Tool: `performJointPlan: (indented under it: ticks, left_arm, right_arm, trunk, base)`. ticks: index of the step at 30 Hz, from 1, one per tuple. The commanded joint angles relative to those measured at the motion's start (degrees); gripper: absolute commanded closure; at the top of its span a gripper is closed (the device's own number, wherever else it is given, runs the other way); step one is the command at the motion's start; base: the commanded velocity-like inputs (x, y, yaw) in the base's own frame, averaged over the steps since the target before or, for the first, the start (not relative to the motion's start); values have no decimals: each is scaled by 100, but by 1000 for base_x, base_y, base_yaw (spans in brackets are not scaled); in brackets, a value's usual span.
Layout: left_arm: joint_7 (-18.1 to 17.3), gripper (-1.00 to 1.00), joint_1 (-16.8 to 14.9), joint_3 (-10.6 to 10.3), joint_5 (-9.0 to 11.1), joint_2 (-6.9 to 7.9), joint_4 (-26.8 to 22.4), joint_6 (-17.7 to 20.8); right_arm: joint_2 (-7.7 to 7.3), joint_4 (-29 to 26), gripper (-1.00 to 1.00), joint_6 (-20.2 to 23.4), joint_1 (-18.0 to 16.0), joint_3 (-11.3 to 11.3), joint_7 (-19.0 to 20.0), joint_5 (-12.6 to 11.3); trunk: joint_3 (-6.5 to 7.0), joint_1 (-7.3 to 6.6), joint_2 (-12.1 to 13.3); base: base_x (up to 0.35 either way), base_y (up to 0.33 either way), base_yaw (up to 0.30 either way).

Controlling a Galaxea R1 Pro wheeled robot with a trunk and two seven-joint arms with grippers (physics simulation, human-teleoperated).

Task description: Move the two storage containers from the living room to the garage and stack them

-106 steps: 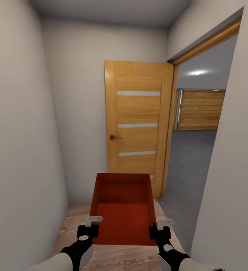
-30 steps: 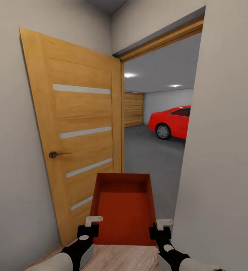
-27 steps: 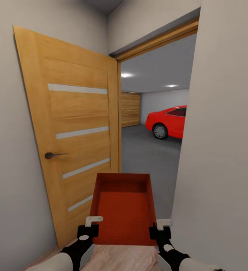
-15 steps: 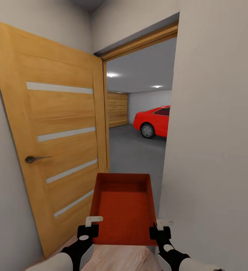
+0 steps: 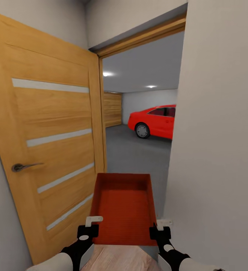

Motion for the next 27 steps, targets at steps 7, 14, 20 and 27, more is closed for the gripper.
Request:
performJointPlan:
  ticks: [7,14,20,27]
  left_arm:
    - [138,100,-9,317,-43,-2,-11,-34]
    - [135,100,-9,321,-43,-2,-5,-28]
    - [134,100,-9,321,-43,-2,-4,-27]
    - [138,100,-9,318,-43,-2,-4,-26]
  right_arm:
    - [28,8,100,3,-3,-70,-4,-4]
    - [29,8,100,3,-5,-73,-11,-4]
    - [29,8,100,3,-5,-73,-13,-4]
    - [29,8,100,3,-4,-73,-13,-4]
  trunk:
    - [-9,4,-7]
    - [-9,4,-7]
    - [-9,4,-7]
    - [-9,4,-7]
  base:
    - [246,216,0]
    - [246,217,-66]
    - [246,218,-273]
    - [246,218,-283]
